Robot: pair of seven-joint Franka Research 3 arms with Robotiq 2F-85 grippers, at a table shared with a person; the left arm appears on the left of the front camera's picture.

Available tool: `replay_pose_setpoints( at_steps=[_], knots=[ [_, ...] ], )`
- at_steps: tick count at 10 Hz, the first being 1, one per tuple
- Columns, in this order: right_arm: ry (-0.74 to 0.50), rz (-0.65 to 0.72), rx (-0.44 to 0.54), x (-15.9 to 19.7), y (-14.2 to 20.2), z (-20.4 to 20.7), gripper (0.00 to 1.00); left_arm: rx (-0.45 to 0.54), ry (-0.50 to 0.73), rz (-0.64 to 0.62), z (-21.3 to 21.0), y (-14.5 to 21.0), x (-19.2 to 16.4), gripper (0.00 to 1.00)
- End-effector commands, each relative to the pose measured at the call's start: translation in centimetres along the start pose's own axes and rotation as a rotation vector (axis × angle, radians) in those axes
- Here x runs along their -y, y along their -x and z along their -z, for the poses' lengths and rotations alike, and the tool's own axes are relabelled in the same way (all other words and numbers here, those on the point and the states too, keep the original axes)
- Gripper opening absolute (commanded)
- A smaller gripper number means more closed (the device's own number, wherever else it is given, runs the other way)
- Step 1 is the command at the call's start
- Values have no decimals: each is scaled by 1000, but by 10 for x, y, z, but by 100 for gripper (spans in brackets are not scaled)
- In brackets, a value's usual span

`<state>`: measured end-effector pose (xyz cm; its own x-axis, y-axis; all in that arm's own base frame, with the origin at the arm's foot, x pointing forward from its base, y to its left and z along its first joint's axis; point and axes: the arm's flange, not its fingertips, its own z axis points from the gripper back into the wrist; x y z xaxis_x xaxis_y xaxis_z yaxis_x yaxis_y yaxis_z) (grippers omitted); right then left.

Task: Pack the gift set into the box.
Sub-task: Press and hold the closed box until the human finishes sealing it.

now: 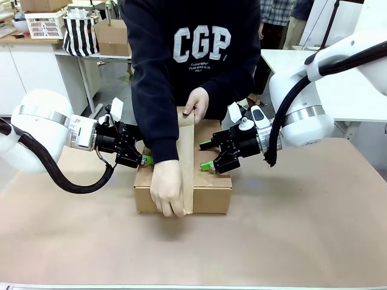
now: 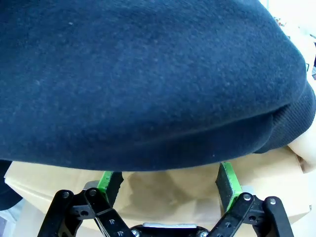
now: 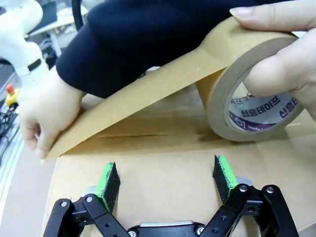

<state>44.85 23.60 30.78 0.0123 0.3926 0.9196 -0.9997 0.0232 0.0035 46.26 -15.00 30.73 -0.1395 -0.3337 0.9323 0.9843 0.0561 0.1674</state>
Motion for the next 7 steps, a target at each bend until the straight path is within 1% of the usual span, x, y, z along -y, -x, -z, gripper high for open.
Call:
replay_pose_setpoints(
  at_steps=[1,7],
  knots=[
    [2,-17,-4,0,1,0,100,-2,5,2,-1,2,1,100],
    [2,-17,-4,0,1,0,100,-2,5,2,-1,2,1,100]
  ],
)
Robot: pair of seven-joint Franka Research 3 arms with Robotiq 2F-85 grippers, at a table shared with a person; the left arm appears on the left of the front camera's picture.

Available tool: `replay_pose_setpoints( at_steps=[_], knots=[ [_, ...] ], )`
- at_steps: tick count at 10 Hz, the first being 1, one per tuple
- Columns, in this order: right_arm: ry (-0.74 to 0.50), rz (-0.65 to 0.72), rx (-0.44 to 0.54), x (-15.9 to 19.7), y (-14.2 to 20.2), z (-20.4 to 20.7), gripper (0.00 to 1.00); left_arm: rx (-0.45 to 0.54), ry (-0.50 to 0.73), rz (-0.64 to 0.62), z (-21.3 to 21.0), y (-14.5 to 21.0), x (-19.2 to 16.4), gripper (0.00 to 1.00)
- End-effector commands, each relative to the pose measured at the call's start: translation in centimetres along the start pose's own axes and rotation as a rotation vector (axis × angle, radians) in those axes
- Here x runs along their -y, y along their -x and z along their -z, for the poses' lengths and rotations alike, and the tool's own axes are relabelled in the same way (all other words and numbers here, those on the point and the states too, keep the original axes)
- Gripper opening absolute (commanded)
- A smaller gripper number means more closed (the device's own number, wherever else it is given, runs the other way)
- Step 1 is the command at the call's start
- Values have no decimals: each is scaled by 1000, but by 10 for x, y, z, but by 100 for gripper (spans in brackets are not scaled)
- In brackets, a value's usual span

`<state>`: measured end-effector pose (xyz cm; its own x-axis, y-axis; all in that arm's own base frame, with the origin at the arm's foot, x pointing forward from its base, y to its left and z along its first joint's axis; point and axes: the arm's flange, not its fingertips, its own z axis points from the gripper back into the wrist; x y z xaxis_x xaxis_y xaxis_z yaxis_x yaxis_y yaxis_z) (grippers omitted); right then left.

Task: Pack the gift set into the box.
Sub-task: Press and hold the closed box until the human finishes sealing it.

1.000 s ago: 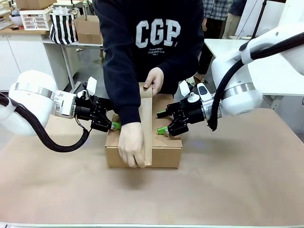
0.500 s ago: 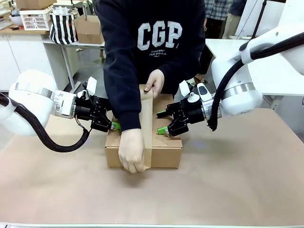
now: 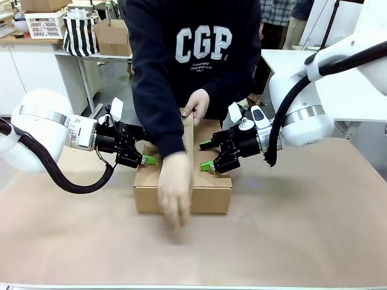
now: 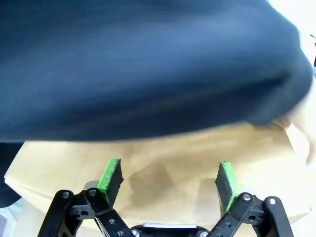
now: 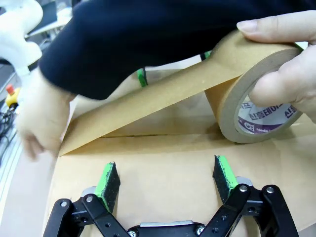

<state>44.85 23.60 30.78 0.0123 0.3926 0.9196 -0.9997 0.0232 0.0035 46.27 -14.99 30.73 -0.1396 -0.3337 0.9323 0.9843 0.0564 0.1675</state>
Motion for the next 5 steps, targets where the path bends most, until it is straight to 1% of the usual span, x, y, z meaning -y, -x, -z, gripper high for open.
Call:
replay_pose_setpoints(
  at_steps=[1,5],
  knots=[
    [2,-17,-4,0,1,0,100,-2,5,2,-1,2,1,100],
    [2,-17,-4,0,1,0,100,-2,5,2,-1,2,1,100]
  ],
)
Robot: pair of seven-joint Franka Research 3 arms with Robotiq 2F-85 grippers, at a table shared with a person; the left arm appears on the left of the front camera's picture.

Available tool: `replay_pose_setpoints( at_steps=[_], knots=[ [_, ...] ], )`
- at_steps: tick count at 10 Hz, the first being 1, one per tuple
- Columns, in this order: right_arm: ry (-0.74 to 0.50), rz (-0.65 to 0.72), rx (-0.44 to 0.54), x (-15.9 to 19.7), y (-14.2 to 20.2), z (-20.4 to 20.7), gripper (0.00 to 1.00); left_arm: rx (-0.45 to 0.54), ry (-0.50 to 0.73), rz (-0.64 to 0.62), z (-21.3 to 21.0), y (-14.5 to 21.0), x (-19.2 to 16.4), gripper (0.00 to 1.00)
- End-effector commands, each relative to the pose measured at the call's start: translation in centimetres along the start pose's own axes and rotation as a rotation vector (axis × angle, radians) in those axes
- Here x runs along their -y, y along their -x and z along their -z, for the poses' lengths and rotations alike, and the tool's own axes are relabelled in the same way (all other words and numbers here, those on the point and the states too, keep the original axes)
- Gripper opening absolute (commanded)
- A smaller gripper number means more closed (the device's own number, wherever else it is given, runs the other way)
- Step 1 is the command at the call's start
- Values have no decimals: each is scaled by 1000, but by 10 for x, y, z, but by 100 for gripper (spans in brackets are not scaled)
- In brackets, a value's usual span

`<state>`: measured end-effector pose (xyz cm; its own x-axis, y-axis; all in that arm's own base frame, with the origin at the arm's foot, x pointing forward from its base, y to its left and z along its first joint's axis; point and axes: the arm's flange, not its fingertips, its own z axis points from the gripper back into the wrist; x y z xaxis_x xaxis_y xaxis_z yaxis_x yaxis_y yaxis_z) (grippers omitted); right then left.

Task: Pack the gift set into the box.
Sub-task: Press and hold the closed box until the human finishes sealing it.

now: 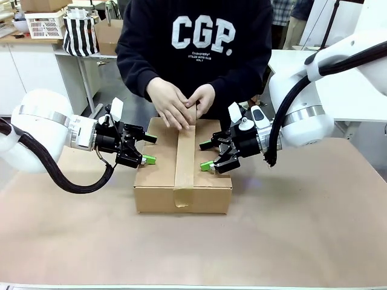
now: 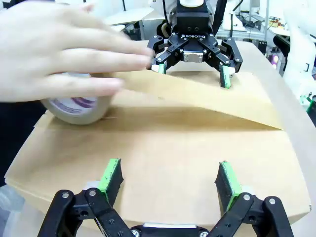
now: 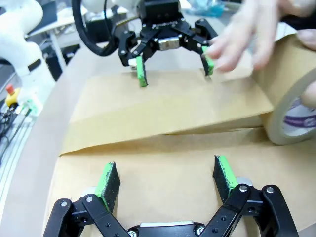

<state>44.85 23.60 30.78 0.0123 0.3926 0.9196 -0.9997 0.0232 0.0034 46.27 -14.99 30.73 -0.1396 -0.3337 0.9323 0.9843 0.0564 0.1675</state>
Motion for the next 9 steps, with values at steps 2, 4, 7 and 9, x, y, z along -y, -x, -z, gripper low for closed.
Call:
replay_pose_setpoints(
  at_steps=[2,4,7,9],
  knots=[
    [1,-17,-4,0,1,0,100,-2,5,2,-1,2,1,100],
    [1,-17,-4,0,1,0,100,-2,5,2,-1,2,1,100],
    [1,-17,-4,0,1,0,100,-2,5,2,-1,2,1,100],
    [1,-17,-4,0,1,0,100,-2,5,2,-1,2,1,100]
  ],
)
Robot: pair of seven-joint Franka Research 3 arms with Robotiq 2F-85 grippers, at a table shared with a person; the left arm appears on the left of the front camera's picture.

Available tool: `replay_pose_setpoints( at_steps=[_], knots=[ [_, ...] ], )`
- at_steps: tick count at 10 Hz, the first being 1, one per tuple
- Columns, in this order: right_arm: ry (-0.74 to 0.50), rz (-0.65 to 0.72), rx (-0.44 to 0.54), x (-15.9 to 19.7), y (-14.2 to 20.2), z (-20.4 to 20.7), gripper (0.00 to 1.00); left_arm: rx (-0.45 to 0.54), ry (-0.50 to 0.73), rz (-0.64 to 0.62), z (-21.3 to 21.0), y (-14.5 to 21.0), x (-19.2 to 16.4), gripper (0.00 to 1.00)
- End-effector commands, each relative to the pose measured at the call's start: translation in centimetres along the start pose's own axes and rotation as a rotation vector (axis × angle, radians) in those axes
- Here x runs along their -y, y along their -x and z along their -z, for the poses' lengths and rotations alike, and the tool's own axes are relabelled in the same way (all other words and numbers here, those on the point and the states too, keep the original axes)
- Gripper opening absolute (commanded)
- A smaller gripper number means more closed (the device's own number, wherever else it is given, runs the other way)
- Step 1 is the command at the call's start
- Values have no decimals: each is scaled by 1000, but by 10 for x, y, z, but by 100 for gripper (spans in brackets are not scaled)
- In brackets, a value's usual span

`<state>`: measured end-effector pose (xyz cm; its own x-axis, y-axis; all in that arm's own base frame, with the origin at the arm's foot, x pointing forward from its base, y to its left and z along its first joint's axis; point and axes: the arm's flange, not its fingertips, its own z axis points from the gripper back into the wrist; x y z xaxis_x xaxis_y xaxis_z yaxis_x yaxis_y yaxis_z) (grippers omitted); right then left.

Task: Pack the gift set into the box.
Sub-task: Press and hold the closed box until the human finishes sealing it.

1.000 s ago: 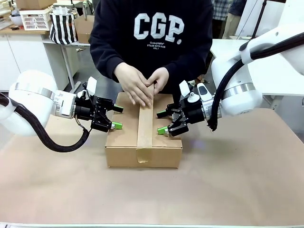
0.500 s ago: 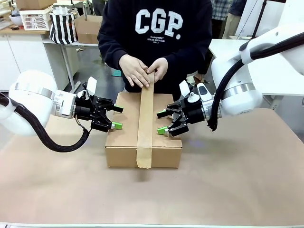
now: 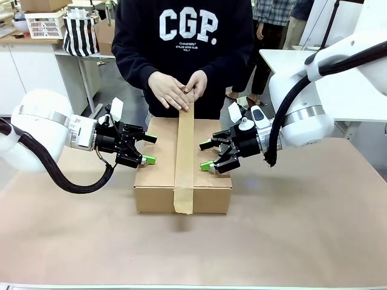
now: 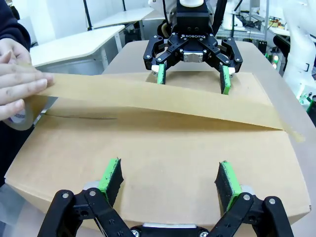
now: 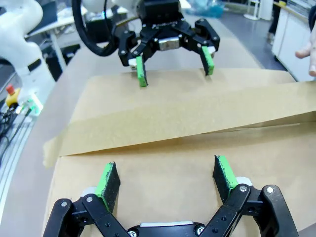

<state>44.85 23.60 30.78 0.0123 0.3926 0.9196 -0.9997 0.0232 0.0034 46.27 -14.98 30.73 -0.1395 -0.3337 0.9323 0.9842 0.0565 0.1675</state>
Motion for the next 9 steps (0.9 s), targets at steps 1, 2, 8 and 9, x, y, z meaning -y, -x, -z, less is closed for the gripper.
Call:
replay_pose_setpoints(
  at_steps=[1,2,8,9],
  knots=[
    [1,-17,-4,0,1,0,100,-2,5,2,-1,2,1,100],
    [1,-17,-4,0,1,0,100,-2,5,2,-1,2,1,100],
    [1,-17,-4,0,1,0,100,-2,5,2,-1,2,1,100],
    [1,-17,-4,0,1,0,100,-2,5,2,-1,2,1,100]
  ],
)
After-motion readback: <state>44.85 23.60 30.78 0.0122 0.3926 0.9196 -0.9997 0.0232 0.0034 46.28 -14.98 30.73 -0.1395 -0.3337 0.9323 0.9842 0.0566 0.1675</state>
